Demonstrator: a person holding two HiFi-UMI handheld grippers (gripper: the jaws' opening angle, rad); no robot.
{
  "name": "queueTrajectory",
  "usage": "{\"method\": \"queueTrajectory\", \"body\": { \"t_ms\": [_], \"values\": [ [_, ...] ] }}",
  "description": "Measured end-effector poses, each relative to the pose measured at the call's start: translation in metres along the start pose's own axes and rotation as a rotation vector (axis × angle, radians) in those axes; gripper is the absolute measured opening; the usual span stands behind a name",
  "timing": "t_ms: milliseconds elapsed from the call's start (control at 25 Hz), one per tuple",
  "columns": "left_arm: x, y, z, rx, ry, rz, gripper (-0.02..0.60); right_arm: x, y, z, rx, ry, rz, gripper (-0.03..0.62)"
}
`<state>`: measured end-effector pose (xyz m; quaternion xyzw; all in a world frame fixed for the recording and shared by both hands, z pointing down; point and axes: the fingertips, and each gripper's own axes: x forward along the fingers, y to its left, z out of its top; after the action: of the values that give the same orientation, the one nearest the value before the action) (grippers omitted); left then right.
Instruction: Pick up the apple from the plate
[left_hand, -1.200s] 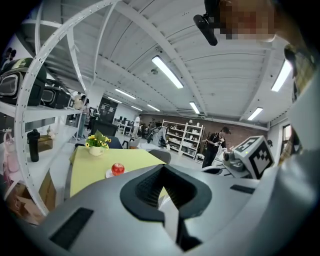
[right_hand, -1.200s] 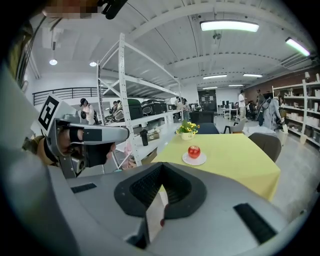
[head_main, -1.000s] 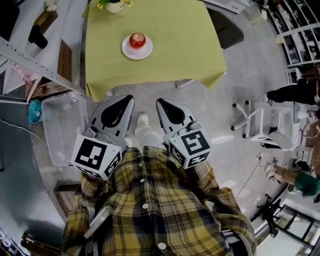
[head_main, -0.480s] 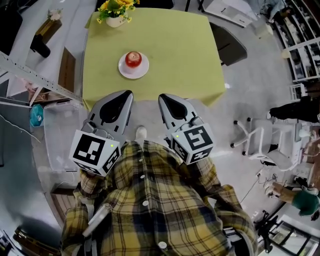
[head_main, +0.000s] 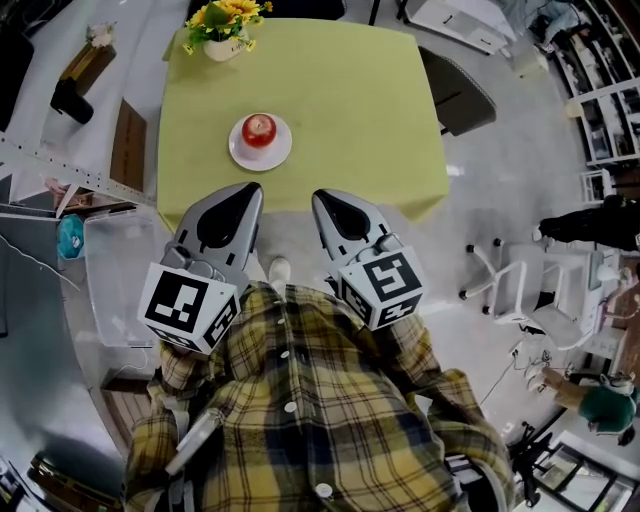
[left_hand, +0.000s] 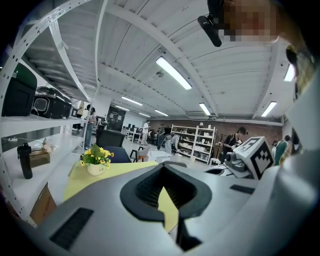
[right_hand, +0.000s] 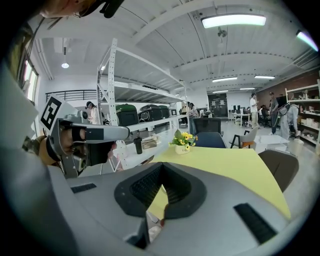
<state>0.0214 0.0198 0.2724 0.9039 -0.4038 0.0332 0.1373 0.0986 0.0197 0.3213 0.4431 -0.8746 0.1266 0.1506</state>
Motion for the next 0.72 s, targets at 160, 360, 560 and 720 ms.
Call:
{"method": "queueTrajectory", "body": {
  "t_ms": [160,360,560,720],
  "values": [
    [0.013,0.026,0.003,-0.007,0.019,-0.007,-0.002,0.027,-0.006,0.008,0.015,0.01,-0.005,-0.003],
    [0.034,0.069,0.022,-0.001,0.024,-0.023,-0.002,0.07,-0.013,0.029,0.026,0.01,-0.017,-0.003],
    [0.054,0.113,0.041,0.014,0.028,-0.057,-0.002,0.111,-0.021,0.045,0.042,0.014,-0.045,-0.003],
    [0.066,0.141,0.048,0.021,0.042,-0.094,-0.002,0.14,-0.026,0.054,0.06,0.019,-0.079,-0.003]
  ]
}}
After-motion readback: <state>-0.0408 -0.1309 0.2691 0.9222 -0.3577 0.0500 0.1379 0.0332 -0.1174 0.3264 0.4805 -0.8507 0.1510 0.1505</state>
